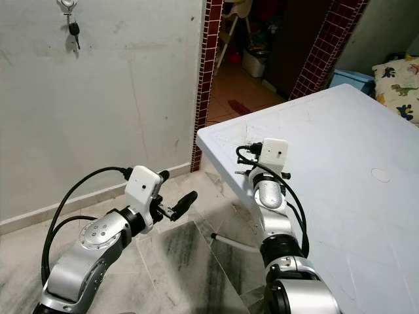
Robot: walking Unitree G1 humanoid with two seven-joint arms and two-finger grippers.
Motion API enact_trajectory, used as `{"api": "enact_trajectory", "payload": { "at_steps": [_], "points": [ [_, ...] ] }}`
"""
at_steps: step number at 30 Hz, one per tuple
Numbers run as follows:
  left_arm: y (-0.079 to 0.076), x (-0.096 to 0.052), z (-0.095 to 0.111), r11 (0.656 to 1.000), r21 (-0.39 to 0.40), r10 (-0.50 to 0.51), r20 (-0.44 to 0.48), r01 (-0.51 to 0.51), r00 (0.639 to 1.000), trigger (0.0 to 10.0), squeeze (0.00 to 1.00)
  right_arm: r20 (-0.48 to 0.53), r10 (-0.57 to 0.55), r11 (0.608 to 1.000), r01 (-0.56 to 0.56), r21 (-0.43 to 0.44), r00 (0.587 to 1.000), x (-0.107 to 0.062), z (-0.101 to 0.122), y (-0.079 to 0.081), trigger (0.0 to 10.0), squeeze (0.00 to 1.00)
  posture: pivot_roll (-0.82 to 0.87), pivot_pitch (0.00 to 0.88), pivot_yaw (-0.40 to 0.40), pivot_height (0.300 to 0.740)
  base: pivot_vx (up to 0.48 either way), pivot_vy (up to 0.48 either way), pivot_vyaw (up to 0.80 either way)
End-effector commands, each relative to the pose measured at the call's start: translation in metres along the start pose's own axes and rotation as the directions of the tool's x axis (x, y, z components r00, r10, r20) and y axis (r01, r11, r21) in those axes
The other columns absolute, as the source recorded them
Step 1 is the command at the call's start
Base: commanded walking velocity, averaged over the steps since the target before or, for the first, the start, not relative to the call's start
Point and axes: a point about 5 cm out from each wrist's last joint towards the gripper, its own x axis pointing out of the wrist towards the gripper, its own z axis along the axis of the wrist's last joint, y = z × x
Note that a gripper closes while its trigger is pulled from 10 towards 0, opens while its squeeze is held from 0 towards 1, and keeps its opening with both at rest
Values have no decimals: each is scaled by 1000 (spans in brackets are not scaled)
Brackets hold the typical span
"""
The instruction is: Hang keys on a hook
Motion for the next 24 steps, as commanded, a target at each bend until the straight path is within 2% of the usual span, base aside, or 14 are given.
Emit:
{"api": "enact_trajectory", "payload": {
  "at_steps": [1,6,10,16,24],
  "points": [
    [2,2,3,1000,10,12,17,-12,1000,10000,0,5,-18,1000,18,-24,1000,-1,1,-6,10000,1000,199,5,-125,740,0,0,0],
    [10,2,2,999,11,42,12,-42,999,10000,0,1,-28,999,28,-38,1000,-7,-3,-9,10000,1000,194,0,-110,740,0,0,0],
    [21,4,-5,993,39,115,-21,-114,993,10000,0,-17,-28,999,27,-32,999,-16,-9,-6,10000,1000,188,0,-103,740,0,0,0],
    [25,6,-8,991,-5,132,-23,-132,991,10000,0,-12,-28,999,27,-44,1000,-23,-9,-5,10000,1000,174,0,-91,740,0,0,0],
    [30,-3,-11,986,14,168,-7,-168,986,10000,0,22,-25,998,26,-59,999,-42,-1,-14,10000,1000,162,0,-82,740,0,0,0]
  ]
}}
